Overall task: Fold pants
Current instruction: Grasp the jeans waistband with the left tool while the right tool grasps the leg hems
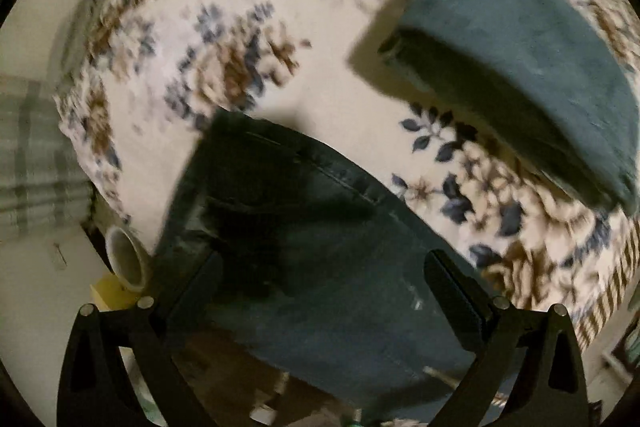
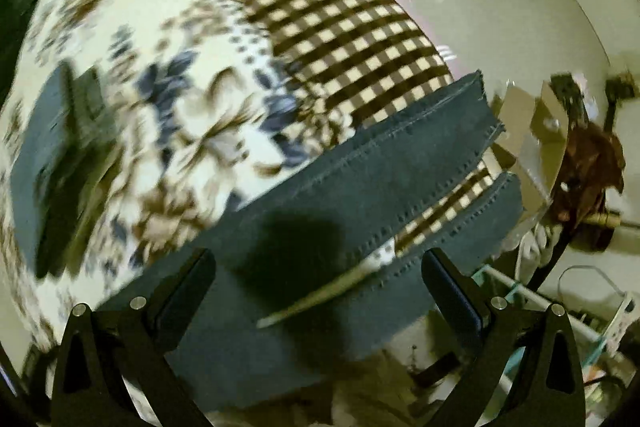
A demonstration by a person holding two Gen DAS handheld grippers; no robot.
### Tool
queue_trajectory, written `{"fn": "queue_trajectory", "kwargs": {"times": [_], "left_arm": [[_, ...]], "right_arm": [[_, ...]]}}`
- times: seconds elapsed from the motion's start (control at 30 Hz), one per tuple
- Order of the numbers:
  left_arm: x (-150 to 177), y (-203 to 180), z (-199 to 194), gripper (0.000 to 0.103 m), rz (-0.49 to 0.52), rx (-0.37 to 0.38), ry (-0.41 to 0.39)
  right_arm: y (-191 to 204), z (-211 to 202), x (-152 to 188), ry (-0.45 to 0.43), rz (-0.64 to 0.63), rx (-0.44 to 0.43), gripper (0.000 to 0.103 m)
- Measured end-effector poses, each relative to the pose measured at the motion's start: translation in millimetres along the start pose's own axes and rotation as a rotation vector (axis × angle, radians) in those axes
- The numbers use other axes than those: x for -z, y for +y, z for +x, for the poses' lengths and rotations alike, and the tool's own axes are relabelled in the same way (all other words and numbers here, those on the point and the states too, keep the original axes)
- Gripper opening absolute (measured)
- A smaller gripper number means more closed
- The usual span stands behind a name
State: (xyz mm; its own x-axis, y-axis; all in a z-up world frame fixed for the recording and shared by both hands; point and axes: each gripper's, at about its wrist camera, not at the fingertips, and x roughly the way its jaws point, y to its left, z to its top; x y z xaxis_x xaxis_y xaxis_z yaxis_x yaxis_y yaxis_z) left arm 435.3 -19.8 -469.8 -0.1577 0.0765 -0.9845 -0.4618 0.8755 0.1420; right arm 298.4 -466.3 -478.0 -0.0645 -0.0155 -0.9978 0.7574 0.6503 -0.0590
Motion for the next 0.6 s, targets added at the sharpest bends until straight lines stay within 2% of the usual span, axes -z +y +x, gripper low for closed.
{"fn": "queue_trajectory", "kwargs": {"times": [0.2, 0.43, 0.5, 0.53, 0.57, 0.6], "left_arm": [[-32, -15, 73, 0.103, -0.106, 0.01, 0.102], [-52, -3, 122, 0.1, -0.188, -0.034, 0.14], [-52, 2, 127, 0.079, -0.191, -0.014, 0.117], [-51, 5, 129, 0.073, -0.193, 0.017, 0.1], [-49, 8, 130, 0.058, -0.19, 0.044, 0.085], [-48, 12, 128, 0.036, -0.184, 0.075, 0.061]], "right_arm": [[-30, 83, -44, 0.07, 0.174, 0.056, 0.103], [-63, 131, -74, 0.095, 0.294, 0.123, 0.103], [-69, 142, -77, 0.115, 0.318, 0.112, 0.099], [-72, 146, -78, 0.12, 0.324, 0.105, 0.097], [-75, 148, -77, 0.124, 0.331, 0.092, 0.093], [-77, 151, -76, 0.124, 0.334, 0.077, 0.085]]}}
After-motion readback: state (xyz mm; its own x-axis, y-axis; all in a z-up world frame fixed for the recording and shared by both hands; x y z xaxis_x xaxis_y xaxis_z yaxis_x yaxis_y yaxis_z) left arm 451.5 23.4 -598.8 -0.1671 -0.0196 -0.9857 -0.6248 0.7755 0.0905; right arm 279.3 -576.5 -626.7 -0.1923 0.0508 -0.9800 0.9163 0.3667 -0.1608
